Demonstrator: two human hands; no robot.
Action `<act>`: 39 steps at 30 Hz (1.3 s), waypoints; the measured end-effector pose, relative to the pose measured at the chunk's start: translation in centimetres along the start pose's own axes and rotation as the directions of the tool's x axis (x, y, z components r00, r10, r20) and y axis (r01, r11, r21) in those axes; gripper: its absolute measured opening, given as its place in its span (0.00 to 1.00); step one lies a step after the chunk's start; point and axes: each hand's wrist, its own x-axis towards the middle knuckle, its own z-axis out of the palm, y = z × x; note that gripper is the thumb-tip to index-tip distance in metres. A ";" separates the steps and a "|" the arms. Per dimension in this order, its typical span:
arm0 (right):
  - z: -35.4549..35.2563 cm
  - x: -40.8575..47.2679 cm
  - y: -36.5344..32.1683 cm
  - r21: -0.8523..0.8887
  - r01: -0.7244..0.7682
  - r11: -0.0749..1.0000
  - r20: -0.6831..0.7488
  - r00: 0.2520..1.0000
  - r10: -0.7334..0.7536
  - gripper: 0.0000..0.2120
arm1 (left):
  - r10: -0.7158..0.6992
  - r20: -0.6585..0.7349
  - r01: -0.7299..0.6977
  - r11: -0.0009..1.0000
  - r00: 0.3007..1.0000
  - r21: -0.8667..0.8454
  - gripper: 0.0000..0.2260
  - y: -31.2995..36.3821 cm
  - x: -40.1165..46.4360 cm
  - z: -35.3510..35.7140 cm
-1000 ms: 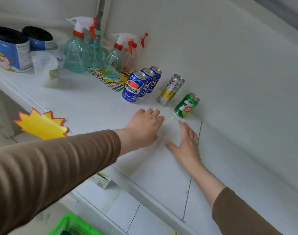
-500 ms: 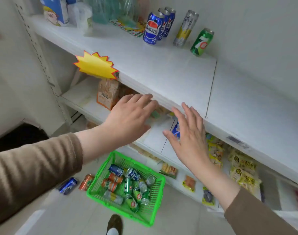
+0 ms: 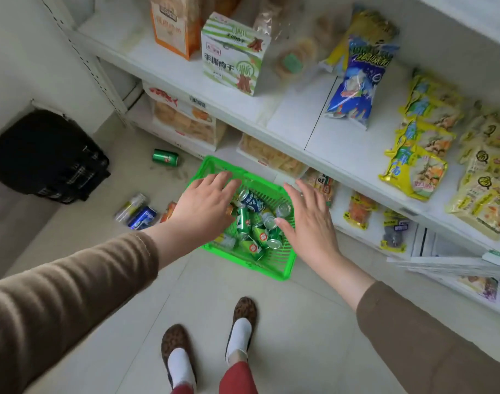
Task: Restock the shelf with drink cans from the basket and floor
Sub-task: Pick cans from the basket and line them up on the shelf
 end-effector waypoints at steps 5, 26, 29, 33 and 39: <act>11.2 -0.2 5.3 0.073 -0.124 0.990 0.169 0.980 0.110 0.35 | -0.101 0.191 0.114 0.992 0.976 -0.055 0.35 1.2 1.2 11.6; 39.0 9.8 14.9 -0.028 -0.257 0.966 0.361 0.899 0.250 0.36 | -0.133 0.422 0.145 0.989 0.897 0.004 0.31 0.6 11.3 37.5; 39.4 10.7 14.5 -0.091 -0.236 0.967 0.333 0.908 0.253 0.32 | -0.125 0.416 0.140 0.990 0.901 -0.005 0.30 0.2 11.3 37.8; 36.6 10.3 13.8 0.002 -0.312 0.950 0.336 0.895 0.293 0.26 | -0.124 0.400 0.153 0.987 0.908 -0.040 0.30 0.0 10.7 35.3; 24.1 6.9 10.9 0.217 -0.326 0.920 0.182 0.939 0.290 0.25 | -0.104 0.348 0.141 0.987 0.932 -0.082 0.33 1.2 8.6 24.6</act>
